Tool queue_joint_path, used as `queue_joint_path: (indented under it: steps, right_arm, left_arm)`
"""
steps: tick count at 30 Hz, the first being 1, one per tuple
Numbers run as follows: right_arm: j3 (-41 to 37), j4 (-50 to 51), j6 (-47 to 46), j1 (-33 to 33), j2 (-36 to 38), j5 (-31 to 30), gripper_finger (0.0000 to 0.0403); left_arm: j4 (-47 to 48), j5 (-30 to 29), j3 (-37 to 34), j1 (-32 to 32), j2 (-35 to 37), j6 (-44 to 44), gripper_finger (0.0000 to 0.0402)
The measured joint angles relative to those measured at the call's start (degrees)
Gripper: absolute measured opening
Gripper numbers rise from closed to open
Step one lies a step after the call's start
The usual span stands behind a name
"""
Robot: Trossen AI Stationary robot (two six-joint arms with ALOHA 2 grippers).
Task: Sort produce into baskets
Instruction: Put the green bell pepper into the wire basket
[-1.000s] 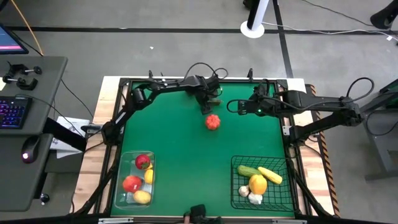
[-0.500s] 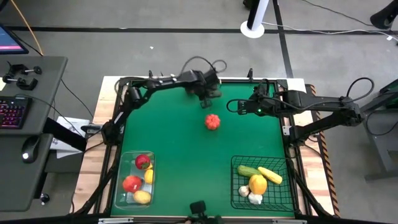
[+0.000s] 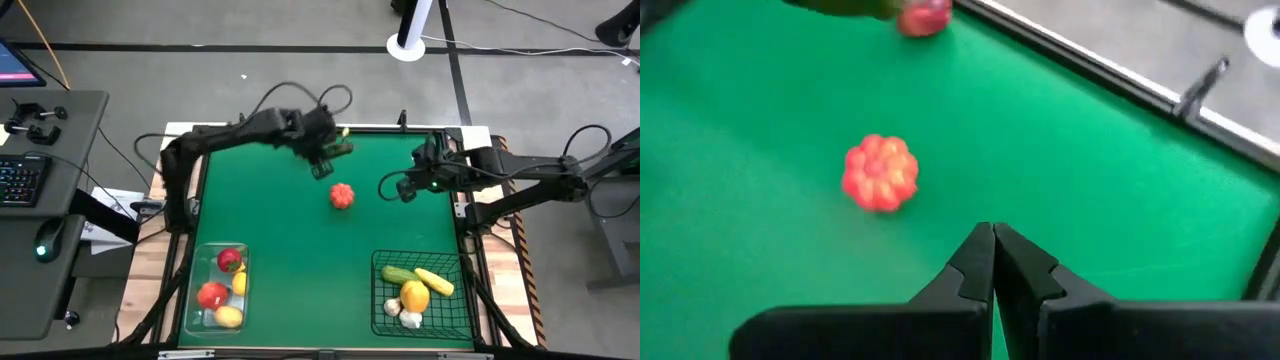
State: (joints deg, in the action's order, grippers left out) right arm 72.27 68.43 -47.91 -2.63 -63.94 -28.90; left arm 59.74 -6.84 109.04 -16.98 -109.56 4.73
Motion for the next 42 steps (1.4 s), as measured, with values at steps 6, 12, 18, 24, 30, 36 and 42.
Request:
queue_joint_path:
  steps: [6, 12, 18, 24, 30, 36, 42]
  right_arm:
    - [0.0, 0.74, 6.25, -5.01, 1.92, 0.22, 0.0]
    - [0.0, 0.28, 5.25, -9.58, 2.75, 0.22, 0.0]
    - [0.0, -4.19, 3.82, -12.21, 2.18, 0.74, 0.0]
    - [0.0, -10.12, -0.79, -14.06, 0.85, 4.23, 0.0]
    - [0.0, -3.92, -12.09, -20.52, -1.97, 7.07, 0.0]
    - [0.0, -0.34, -23.6, -28.32, -2.18, 7.66, 0.0]
    - [0.0, -0.35, -28.1, -31.82, -0.91, 2.29, 0.0]
  left_arm:
    - [0.25, -6.46, -8.69, 16.22, 9.23, 15.14, 0.0035]
    - [0.73, -9.31, -15.99, 34.41, 14.43, 26.84, 0.0044]
    - [8.59, -10.09, -17.61, 48.17, 15.3, 42.66, 0.0047]
    - [20.2, -10.06, -17.61, 58.19, 15.75, 49.35, 0.0049]
    - [12.82, -21.99, -17.61, 63.52, 17.48, 45.45, 0.0046]
    - [-12.4, -23.36, -19.5, 58.31, 14.86, 19.33, 0.0045]
    - [-43.45, -14.12, -20.38, 48.9, 7.35, -4.62, 0.0045]
